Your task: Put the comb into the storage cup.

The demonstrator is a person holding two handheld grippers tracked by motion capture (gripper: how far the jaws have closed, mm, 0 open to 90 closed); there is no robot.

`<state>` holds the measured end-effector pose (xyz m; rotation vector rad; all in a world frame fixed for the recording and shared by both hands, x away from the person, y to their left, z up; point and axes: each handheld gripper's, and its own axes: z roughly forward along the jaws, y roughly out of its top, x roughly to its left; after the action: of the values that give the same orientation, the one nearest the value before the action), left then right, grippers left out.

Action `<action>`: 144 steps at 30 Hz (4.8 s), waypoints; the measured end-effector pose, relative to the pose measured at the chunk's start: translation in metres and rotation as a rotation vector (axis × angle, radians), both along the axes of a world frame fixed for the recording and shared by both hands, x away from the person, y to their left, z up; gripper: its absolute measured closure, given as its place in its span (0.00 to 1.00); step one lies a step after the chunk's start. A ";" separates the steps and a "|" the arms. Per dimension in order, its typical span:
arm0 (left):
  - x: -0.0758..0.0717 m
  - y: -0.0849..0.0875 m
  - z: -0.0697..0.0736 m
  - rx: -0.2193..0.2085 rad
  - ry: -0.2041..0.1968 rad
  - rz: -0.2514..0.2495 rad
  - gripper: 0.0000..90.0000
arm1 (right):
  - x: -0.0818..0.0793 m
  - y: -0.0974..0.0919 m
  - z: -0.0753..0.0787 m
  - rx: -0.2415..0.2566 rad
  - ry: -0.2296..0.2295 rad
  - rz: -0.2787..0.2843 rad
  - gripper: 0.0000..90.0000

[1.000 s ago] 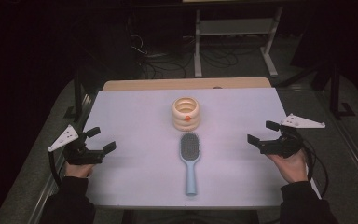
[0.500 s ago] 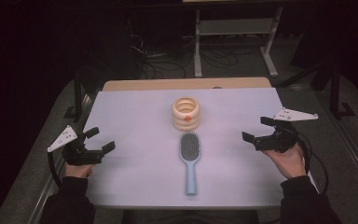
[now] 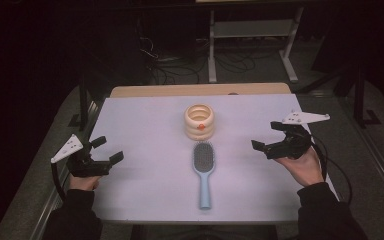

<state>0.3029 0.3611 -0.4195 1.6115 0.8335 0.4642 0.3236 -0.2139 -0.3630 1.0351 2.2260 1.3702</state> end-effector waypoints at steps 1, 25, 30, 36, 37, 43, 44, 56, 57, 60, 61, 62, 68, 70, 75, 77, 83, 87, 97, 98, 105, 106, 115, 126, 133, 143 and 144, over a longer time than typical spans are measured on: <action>0.000 0.000 0.000 0.001 0.000 0.000 0.00 | 0.001 0.001 0.001 -0.001 0.001 0.008 0.00; 0.000 0.000 0.000 -0.004 -0.003 0.004 0.00 | 0.008 0.037 0.013 -0.032 0.023 0.132 0.00; -0.001 0.000 0.000 -0.003 -0.005 0.001 0.00 | 0.008 0.045 0.014 -0.033 0.020 0.153 0.00; 0.000 0.000 0.000 -0.004 -0.004 0.000 0.00 | 0.010 0.056 0.011 -0.042 0.033 0.181 0.00; 0.000 0.000 0.000 -0.002 -0.004 0.000 0.00 | 0.011 0.058 0.011 -0.044 0.032 0.186 0.00; 0.000 0.000 0.000 -0.004 -0.005 0.000 0.00 | 0.011 0.070 0.008 -0.057 0.042 0.217 0.00; 0.000 0.000 0.000 -0.005 -0.005 0.001 0.00 | 0.012 0.072 0.007 -0.059 0.044 0.225 0.00; 0.001 0.001 0.000 -0.011 -0.009 -0.003 0.00 | 0.011 0.095 -0.001 -0.088 0.072 0.287 0.00; 0.001 0.001 0.000 -0.011 -0.009 -0.003 0.00 | 0.011 0.097 -0.001 -0.092 0.074 0.292 0.00; 0.000 0.001 0.000 -0.011 -0.010 -0.004 0.00 | 0.011 0.103 -0.004 -0.098 0.079 0.309 0.00; 0.001 0.001 0.000 -0.011 -0.010 -0.004 0.00 | 0.010 0.105 -0.004 -0.101 0.081 0.315 0.00; 0.001 0.001 0.000 -0.009 -0.010 -0.003 0.00 | 0.010 0.106 -0.005 -0.102 0.084 0.319 0.00; 0.001 0.001 0.000 -0.010 -0.009 -0.006 0.00 | 0.007 0.120 -0.009 -0.135 0.101 0.361 0.00; 0.001 0.001 0.000 -0.009 -0.010 -0.005 0.00 | 0.006 0.124 -0.011 -0.137 0.106 0.373 0.00; 0.001 0.001 0.000 -0.009 -0.010 -0.007 0.00 | 0.005 0.134 -0.015 -0.152 0.115 0.397 0.00; 0.001 0.001 0.000 -0.011 -0.010 -0.006 0.00 | 0.005 0.138 -0.017 -0.160 0.119 0.406 0.00; 0.001 0.001 0.000 -0.009 -0.010 -0.007 0.00 | 0.003 0.147 -0.021 -0.174 0.128 0.426 0.00; 0.001 0.001 0.000 -0.010 -0.010 -0.007 0.00 | 0.002 0.152 -0.024 -0.177 0.131 0.435 0.00; 0.001 0.001 0.001 -0.012 -0.011 -0.006 0.00 | 0.000 0.161 -0.031 -0.187 0.157 0.460 0.06; 0.001 0.001 0.001 -0.012 -0.011 -0.006 0.00 | 0.000 0.162 -0.032 -0.185 0.161 0.462 0.06; 0.001 0.002 0.001 -0.013 -0.012 -0.007 0.00 | -0.001 0.166 -0.034 -0.167 0.180 0.484 0.15; 0.001 0.002 0.000 -0.013 -0.012 -0.007 0.00 | -0.001 0.166 -0.034 -0.170 0.181 0.485 0.15; 0.001 0.002 0.001 -0.013 -0.010 -0.008 0.00 | -0.005 0.171 -0.037 -0.175 0.201 0.518 0.42; 0.001 0.002 0.001 -0.012 -0.011 -0.008 0.00 | -0.010 0.178 -0.041 -0.221 0.204 0.529 0.78; 0.001 0.002 0.001 -0.012 -0.012 -0.008 0.00 | -0.012 0.181 -0.045 -0.227 0.219 0.535 0.96; 0.001 0.002 0.001 -0.008 -0.013 -0.008 0.00 | -0.015 0.186 -0.054 -0.263 0.272 0.515 0.98; 0.001 0.002 0.001 -0.009 -0.013 -0.008 0.00 | -0.014 0.185 -0.055 -0.269 0.277 0.515 0.98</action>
<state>0.3043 0.3630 -0.4189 1.6017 0.8184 0.4644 0.3092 -0.0284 -0.4180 0.6074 2.9318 1.1003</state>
